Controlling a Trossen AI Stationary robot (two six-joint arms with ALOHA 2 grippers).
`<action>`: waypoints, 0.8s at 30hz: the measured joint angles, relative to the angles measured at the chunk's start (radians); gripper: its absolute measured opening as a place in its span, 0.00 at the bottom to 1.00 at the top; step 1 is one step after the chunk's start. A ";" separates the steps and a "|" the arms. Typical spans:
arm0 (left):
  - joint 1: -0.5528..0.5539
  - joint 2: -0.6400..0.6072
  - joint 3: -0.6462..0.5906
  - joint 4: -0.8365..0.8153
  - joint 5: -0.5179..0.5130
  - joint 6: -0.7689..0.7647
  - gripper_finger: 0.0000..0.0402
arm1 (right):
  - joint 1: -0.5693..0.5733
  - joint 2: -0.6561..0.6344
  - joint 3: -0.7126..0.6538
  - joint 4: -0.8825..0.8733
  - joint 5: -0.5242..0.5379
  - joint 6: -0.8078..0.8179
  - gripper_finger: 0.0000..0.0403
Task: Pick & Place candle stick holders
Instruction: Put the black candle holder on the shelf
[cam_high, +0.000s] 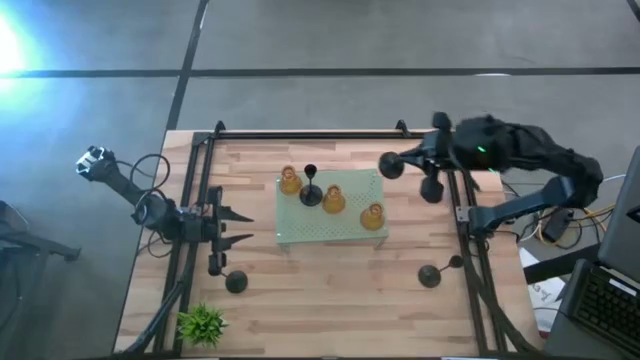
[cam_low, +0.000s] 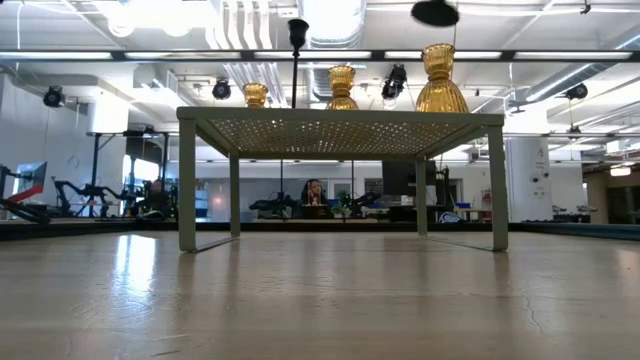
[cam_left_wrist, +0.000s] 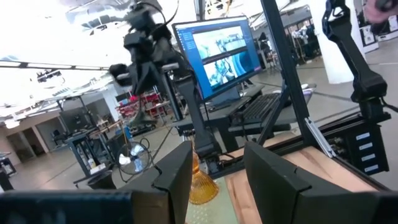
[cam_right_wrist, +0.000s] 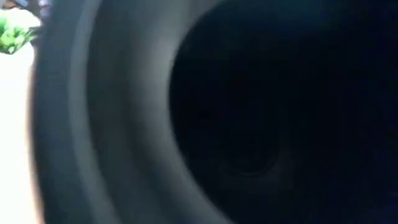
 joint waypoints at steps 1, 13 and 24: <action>0.000 0.000 0.000 0.000 0.000 -0.005 0.37 | -0.043 0.008 -0.016 0.021 -0.061 -0.037 0.02; 0.000 0.000 0.000 0.000 -0.003 -0.019 0.37 | -0.427 0.153 -0.065 0.095 -0.699 -0.415 0.02; 0.000 -0.001 0.000 0.000 -0.004 -0.062 0.37 | -0.449 0.310 -0.065 0.087 -0.884 -0.707 0.02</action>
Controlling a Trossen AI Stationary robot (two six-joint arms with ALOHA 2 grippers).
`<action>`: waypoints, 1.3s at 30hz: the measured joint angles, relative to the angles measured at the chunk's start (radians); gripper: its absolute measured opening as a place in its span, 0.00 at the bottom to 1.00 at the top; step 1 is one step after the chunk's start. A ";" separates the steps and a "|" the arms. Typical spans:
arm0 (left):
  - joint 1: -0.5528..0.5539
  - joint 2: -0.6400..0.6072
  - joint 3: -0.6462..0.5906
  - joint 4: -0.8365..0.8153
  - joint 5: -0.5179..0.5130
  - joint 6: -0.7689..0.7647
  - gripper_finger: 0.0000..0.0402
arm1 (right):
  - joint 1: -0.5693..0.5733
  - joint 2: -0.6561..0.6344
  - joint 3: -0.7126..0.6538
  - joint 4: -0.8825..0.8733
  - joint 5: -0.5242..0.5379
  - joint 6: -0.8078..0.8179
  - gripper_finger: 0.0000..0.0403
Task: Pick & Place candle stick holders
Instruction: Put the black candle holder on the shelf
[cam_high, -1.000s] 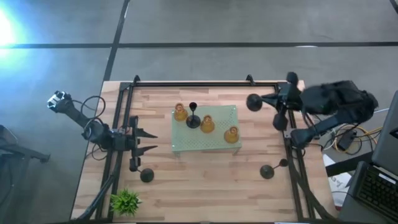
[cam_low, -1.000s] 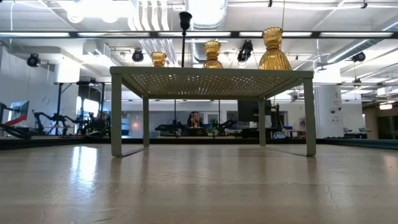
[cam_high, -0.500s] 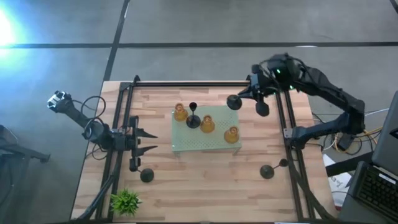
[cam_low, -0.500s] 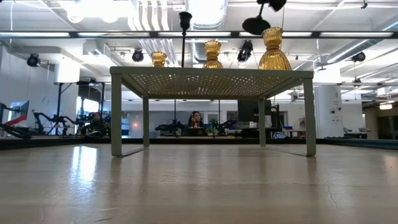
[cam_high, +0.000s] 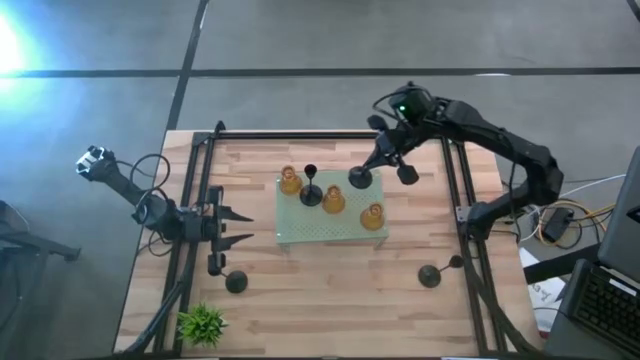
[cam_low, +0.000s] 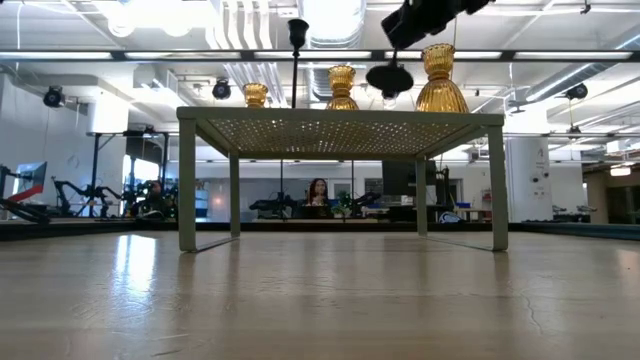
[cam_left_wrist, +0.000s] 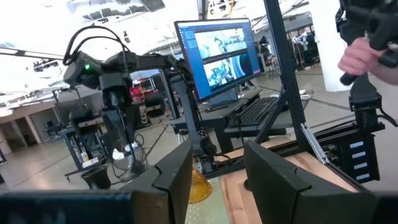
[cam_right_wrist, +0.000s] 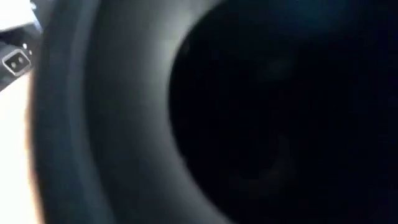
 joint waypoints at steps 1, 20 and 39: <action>0.000 0.000 0.000 0.000 0.000 -0.004 0.37 | 0.000 0.012 0.000 0.000 -0.002 -0.016 0.02; 0.000 0.000 0.000 0.000 -0.026 -0.032 0.37 | -0.005 0.086 -0.003 -0.053 -0.098 -0.129 0.02; 0.000 -0.003 0.000 0.000 -0.051 -0.024 0.37 | 0.028 0.164 -0.023 -0.039 -0.139 -0.162 0.02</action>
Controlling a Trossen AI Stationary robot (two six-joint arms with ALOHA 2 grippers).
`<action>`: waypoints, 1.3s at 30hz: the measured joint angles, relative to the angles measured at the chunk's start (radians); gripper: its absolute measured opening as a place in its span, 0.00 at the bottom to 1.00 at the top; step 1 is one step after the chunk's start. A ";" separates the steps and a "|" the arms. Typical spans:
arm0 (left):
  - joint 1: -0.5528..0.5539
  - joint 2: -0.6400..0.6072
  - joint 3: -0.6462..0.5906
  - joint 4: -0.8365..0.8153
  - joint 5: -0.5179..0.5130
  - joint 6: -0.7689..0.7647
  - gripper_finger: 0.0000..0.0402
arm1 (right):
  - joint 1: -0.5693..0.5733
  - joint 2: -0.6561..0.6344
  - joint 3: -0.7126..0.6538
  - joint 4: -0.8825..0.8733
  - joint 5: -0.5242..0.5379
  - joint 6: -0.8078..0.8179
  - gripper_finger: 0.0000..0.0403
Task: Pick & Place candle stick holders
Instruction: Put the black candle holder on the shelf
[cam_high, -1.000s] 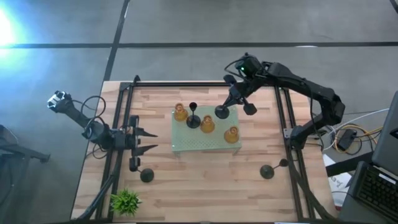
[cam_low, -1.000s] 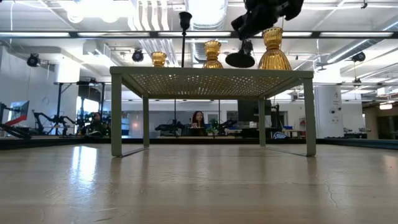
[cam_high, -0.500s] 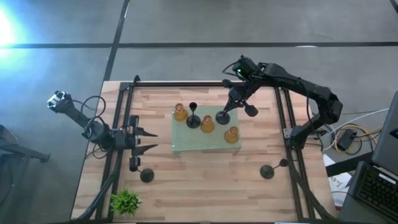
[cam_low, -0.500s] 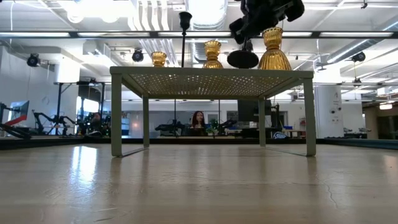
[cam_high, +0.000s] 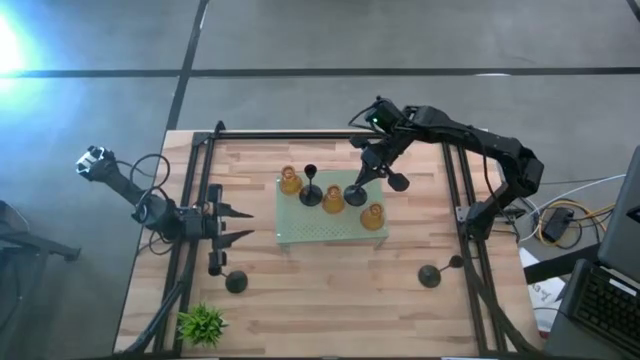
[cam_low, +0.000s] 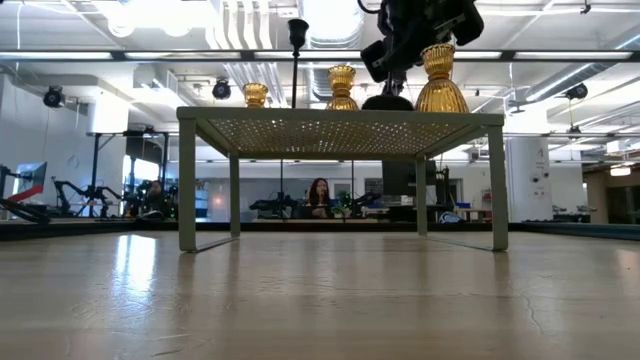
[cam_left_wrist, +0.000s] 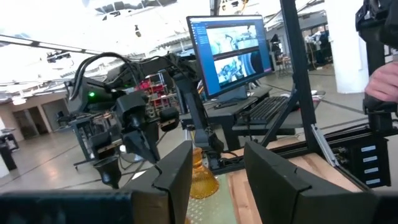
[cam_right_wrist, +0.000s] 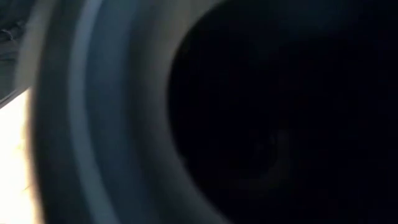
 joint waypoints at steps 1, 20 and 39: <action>0.000 0.000 0.000 0.000 0.000 0.000 0.37 | 0.000 0.003 0.000 0.001 0.001 0.000 0.02; 0.000 0.000 0.000 0.000 -0.001 0.001 0.37 | 0.012 0.026 -0.043 0.010 -0.019 0.007 0.02; 0.000 0.000 0.000 -0.001 -0.001 0.000 0.37 | 0.043 0.026 -0.044 0.013 -0.026 0.017 0.02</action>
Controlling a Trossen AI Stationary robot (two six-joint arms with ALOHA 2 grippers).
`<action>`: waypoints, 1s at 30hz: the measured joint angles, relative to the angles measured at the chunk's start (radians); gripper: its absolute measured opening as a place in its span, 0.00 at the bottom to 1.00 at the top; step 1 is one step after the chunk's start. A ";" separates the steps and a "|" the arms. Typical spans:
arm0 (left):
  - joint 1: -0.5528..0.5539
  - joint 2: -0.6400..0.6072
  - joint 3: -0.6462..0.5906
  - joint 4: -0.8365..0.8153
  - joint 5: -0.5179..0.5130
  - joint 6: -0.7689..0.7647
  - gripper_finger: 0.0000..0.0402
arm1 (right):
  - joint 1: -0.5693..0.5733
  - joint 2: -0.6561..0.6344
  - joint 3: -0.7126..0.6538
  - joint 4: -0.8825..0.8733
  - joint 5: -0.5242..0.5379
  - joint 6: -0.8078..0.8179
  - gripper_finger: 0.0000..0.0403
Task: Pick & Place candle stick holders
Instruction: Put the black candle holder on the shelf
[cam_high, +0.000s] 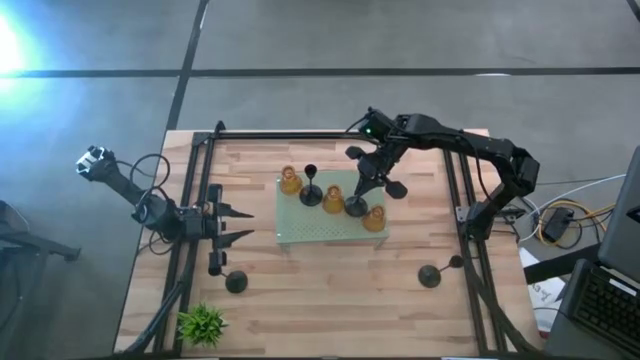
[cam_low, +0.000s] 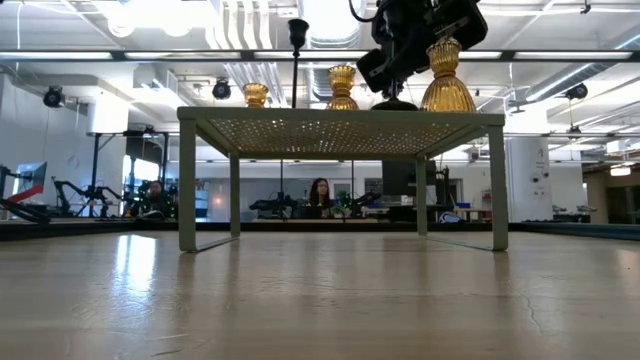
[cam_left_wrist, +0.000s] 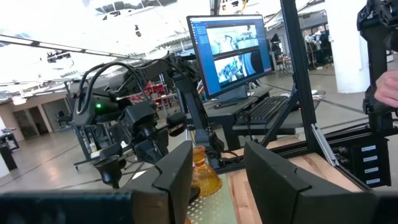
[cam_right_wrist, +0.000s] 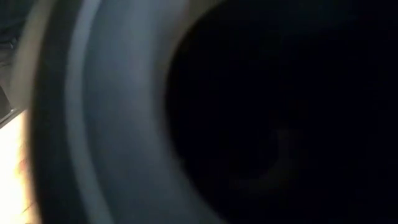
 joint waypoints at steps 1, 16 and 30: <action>0.000 0.000 0.000 0.000 0.000 0.000 0.37 | 0.002 0.000 0.000 0.000 0.000 0.002 0.02; 0.000 0.000 0.000 -0.009 0.000 0.000 0.37 | 0.021 0.014 -0.002 0.000 0.000 0.013 0.02; 0.000 0.000 0.000 -0.010 0.000 0.000 0.37 | 0.018 0.014 -0.005 0.010 0.010 0.029 0.02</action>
